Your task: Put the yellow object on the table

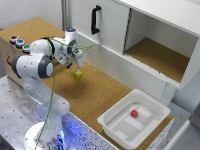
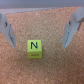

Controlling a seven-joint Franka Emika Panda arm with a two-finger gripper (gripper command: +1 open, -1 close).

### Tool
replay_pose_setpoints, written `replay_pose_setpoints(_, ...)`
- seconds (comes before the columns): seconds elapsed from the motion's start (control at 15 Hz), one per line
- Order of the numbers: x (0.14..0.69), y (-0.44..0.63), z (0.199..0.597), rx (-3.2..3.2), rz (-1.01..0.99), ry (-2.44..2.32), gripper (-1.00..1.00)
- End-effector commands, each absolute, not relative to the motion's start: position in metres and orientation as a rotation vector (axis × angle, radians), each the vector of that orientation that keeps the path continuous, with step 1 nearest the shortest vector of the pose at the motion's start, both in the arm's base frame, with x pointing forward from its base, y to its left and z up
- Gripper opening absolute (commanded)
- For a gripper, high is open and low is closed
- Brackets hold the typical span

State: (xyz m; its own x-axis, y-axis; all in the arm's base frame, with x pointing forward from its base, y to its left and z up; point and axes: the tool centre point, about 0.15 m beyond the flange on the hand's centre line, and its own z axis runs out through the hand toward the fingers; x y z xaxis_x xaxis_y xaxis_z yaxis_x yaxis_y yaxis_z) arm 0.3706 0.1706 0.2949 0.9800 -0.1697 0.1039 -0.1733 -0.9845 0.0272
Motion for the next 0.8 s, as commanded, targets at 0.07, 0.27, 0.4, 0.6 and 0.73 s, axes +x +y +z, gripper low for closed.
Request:
replay_pose_setpoints(0.07,0.373,0.205,0.284,3.296,0.23,-0.191,1.0)
replay_pose_setpoints(0.27,0.38,0.222,0.277,3.38,0.255,-0.126,1.0)
replay_pose_setpoints(0.4,0.385,0.225,0.273,3.407,0.241,-0.083,1.0)
replay_pose_setpoints(0.6,0.395,0.222,0.258,3.463,0.222,-0.025,-1.0)
replay_pose_setpoints(0.73,0.403,0.221,0.251,3.469,0.21,0.024,-1.0)
